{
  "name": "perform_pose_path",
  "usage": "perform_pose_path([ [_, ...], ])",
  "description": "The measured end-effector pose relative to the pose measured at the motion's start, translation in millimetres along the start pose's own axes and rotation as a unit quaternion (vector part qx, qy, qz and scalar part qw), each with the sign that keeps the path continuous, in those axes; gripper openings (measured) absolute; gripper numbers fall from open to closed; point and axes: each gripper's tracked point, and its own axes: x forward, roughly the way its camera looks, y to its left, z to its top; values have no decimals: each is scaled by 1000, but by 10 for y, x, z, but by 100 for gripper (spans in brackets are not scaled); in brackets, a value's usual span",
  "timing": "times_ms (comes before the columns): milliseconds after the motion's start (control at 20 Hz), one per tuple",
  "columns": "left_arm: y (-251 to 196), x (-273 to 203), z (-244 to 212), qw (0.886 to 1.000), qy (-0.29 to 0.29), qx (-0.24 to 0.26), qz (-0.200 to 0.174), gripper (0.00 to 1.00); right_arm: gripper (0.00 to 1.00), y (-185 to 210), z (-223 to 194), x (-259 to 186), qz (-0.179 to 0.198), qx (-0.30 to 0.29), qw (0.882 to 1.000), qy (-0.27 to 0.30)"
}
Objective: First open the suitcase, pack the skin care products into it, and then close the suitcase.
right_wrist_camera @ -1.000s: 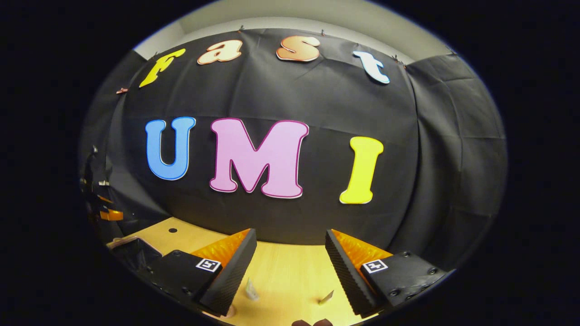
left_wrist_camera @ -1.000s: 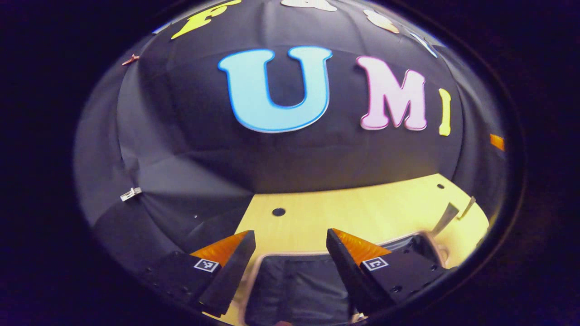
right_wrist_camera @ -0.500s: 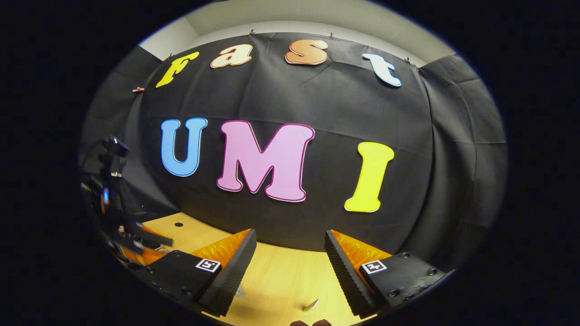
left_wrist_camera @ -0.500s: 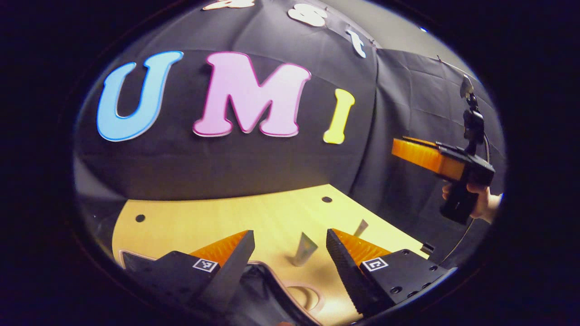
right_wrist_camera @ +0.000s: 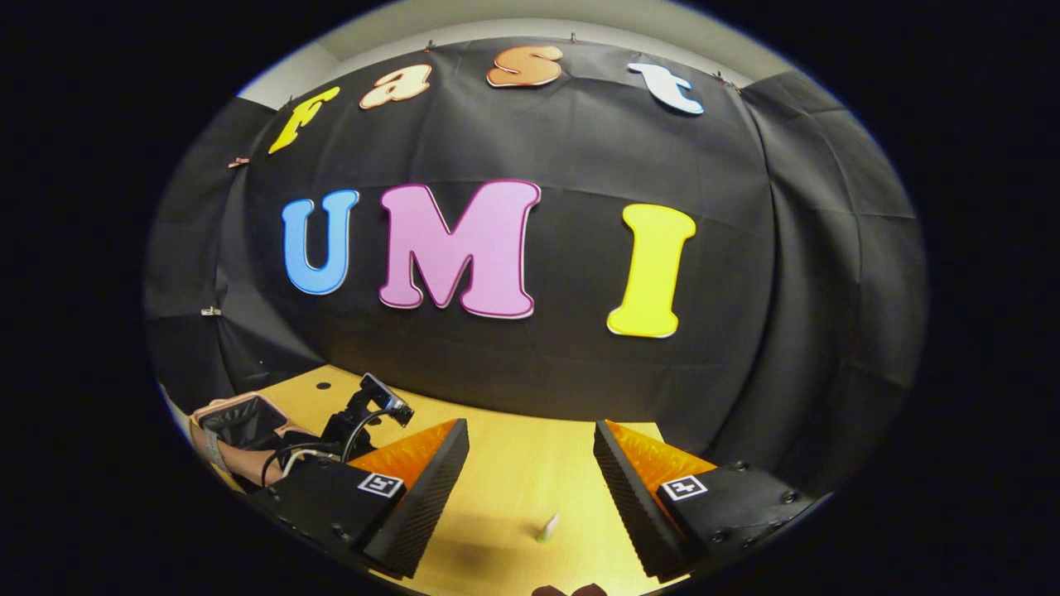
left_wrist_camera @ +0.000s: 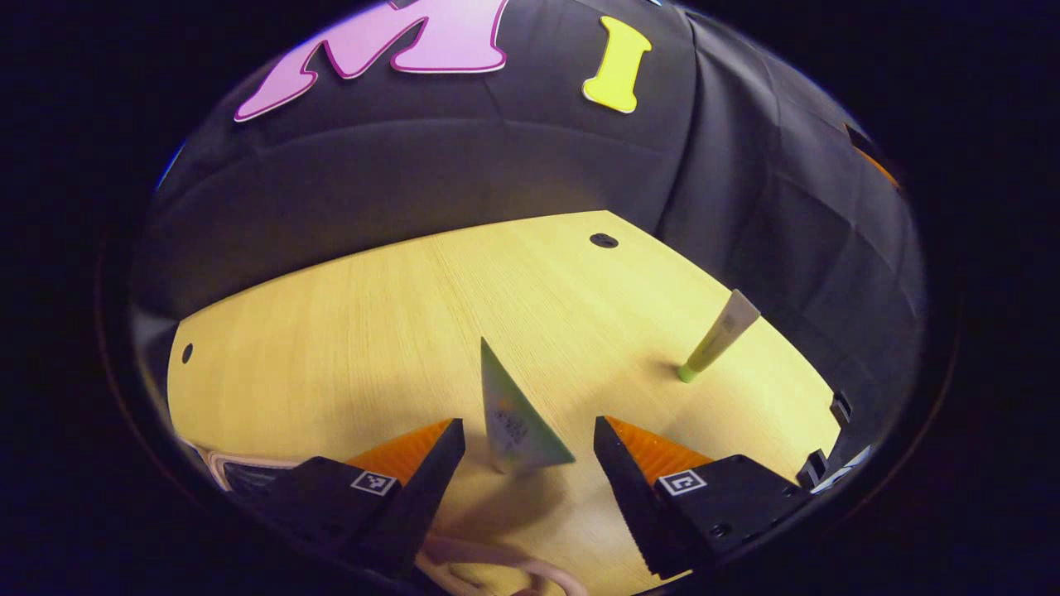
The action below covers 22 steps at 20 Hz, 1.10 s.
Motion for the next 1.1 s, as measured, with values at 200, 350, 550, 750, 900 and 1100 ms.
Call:
perform_pose_path([
  [200, 125, 288, 35, 999, 4, 0, 32, 46, 96, -187, -489, 109, -8, 4, 999, 43],
  [350, 9, 14, 135, 1000, 5, 6, 21, 34, 96, -207, -1074, 251, -6, 22, 995, 94],
  [550, -152, -682, 352, 999, -33, -16, -1, 39, 97, -127, -1974, 451, 10, 49, 979, 197],
  [750, 11, -1383, 317, 998, -44, -28, 22, 36, 98, -145, -2514, 775, 1, 44, 968, 246],
  [900, 229, -1809, 114, 997, -42, -54, 46, 36, 71, -147, -2884, 926, -5, 44, 957, 288],
  [1100, 680, -2283, -550, 991, 26, -82, 98, 36, 23, 55, -2654, 995, 5, 73, 960, 269],
])
